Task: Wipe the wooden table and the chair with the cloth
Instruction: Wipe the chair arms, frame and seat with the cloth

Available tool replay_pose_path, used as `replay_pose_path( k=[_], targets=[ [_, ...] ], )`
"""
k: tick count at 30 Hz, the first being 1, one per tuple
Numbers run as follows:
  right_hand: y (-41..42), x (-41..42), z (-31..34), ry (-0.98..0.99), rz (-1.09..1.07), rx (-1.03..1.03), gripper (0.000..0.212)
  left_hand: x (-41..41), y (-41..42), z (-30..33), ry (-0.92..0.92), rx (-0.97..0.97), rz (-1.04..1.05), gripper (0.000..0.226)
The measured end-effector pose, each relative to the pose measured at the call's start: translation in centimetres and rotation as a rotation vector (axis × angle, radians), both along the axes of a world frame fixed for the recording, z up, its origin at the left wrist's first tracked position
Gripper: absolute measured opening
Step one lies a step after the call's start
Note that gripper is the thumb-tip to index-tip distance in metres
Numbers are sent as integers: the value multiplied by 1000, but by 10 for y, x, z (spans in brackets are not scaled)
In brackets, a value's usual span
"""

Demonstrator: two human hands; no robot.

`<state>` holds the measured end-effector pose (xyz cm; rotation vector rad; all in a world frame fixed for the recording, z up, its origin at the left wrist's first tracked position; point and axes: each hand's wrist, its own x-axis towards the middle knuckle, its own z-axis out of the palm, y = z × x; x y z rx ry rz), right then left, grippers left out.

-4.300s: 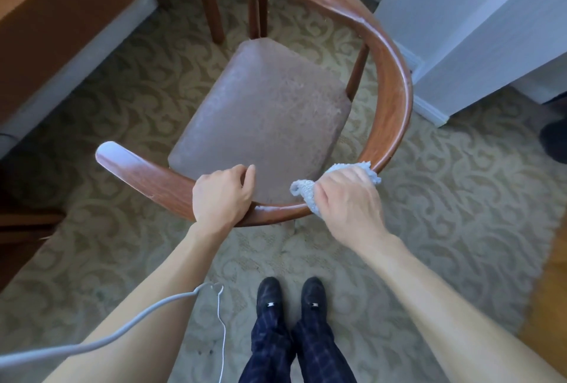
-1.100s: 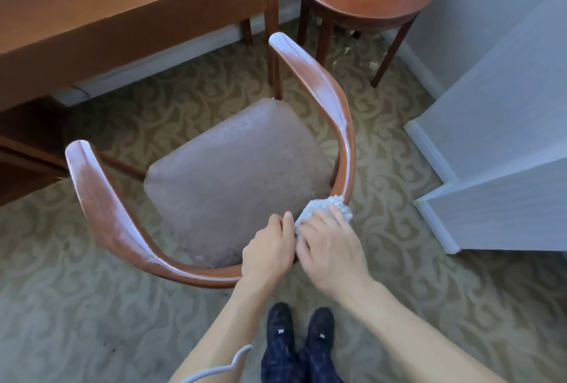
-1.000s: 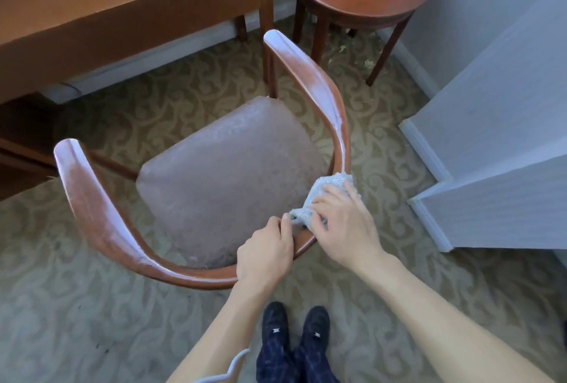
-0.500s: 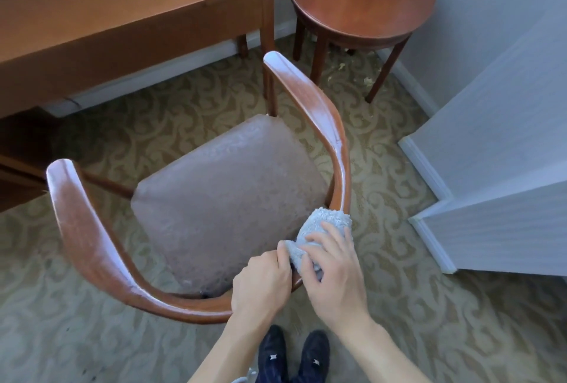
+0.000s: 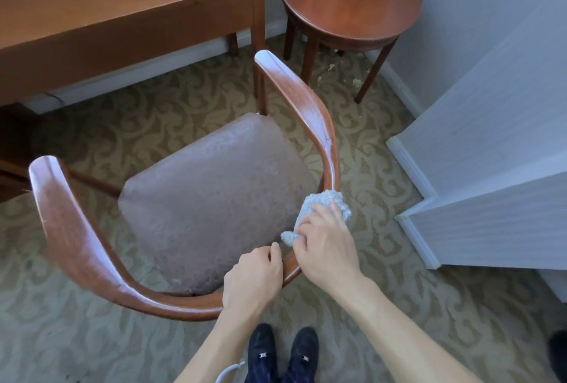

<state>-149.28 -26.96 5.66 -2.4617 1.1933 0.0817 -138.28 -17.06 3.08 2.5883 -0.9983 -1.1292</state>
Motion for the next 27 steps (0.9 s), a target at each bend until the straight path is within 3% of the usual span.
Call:
replay_pose_path(
  k=[7, 12, 14, 16, 18, 20, 23, 27],
  targets=[
    [7, -10, 7, -122, 71, -90, 25, 3, -7, 4, 129, 38, 58, 31],
    [-33, -17, 14, -265, 122, -115, 11, 5, -42, 22, 371, -122, 180, 32],
    [-55, -21, 15, -215, 198, -94, 4, 0, -61, 28, 412, -171, 254, 33],
    [-78, -20, 16, -71, 252, -42, 23, -3, -76, 29, 440, -232, 368, 33],
    [-97, -21, 12, 73, 330, 2, 42, -9, -85, 29, 439, -266, 464, 31],
    [-108, -24, 7, 101, 529, -15, 45, -21, -90, 27, 404, -246, 546, 31],
    [-125, -23, -1, -4, 744, -98, 31, -41, -101, 22, 271, -114, 665, 36],
    [-181, -15, -2, -143, 700, -111, 21, -50, -148, 22, 199, -188, 819, 30]
  ],
)
